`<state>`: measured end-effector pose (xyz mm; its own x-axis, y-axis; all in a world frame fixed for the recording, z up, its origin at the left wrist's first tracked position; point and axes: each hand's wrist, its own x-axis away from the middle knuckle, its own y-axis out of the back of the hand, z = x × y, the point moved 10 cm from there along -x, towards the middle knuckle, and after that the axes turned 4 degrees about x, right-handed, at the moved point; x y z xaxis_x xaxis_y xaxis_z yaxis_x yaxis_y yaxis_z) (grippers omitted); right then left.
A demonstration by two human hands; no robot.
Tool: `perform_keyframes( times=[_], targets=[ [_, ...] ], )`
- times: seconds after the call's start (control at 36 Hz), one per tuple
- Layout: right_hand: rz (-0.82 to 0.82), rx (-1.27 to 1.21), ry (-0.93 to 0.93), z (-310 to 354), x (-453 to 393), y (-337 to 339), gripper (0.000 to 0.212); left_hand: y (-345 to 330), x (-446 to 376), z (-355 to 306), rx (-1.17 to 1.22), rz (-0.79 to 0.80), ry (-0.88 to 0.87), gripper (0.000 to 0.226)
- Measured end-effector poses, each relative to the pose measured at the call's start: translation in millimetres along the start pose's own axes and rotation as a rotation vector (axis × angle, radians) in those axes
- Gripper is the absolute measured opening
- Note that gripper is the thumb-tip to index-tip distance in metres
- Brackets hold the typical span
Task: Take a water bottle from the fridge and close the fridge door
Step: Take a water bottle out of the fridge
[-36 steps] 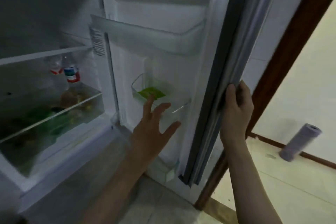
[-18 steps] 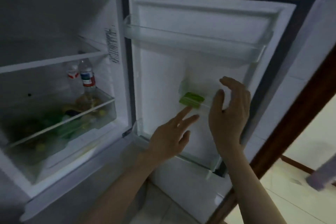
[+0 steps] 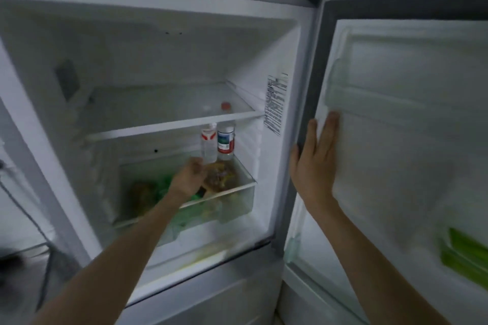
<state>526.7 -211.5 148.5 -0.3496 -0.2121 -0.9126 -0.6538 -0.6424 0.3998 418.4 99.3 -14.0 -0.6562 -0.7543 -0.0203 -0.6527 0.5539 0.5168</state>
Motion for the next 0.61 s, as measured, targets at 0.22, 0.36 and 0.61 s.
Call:
perform_keyframes(
  times=[0.22,0.36,0.61],
  targets=[
    [-0.178,-0.031,0.001,-12.3,6.1,-16.1,0.054,10.9,-97.7,-27.4,0.266,-0.196,0.103,0.069],
    [-0.19,-0.003,0.006,-10.7,7.4,-17.2,0.052,-2.7,-139.9,-34.8,0.424,-0.182,0.084,0.064],
    [-0.216,0.056,0.029,-5.5,10.4,-22.5,0.052,-18.0,-169.7,-15.0,0.299,-0.184,0.092,0.066]
  ],
)
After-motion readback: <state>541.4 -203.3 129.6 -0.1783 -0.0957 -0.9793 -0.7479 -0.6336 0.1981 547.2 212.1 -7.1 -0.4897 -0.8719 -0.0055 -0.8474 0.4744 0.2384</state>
